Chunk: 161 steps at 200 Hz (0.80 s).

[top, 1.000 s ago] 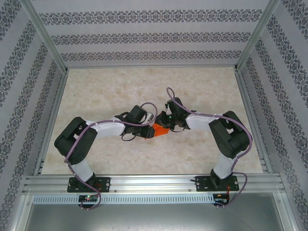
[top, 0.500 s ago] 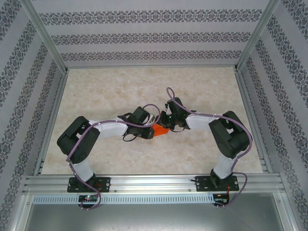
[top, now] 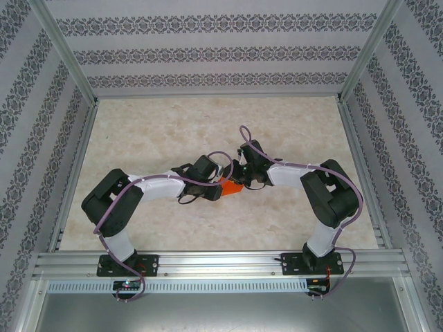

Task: Fold a paper plane with a square sheet of paper (pick it up from the middle)
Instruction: Fourth fold the wing at the center of the table.

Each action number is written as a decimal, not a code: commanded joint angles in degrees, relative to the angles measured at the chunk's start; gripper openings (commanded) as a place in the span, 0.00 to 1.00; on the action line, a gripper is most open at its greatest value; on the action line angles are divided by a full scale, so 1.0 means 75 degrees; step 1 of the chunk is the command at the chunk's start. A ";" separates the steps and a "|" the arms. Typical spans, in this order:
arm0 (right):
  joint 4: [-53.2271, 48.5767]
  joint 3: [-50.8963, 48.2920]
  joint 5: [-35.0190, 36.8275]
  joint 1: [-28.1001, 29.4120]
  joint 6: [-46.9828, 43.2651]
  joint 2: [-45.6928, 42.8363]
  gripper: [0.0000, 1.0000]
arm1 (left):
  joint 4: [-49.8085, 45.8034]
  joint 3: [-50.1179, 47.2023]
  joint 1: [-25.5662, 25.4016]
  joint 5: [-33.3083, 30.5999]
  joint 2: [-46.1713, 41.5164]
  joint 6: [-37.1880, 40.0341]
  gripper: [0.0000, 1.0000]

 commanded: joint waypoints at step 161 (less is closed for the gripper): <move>-0.0168 0.0188 0.0177 -0.0042 -0.0028 -0.0086 0.16 | -0.0339 0.0178 -0.0369 -0.0597 0.0172 0.0388 0.07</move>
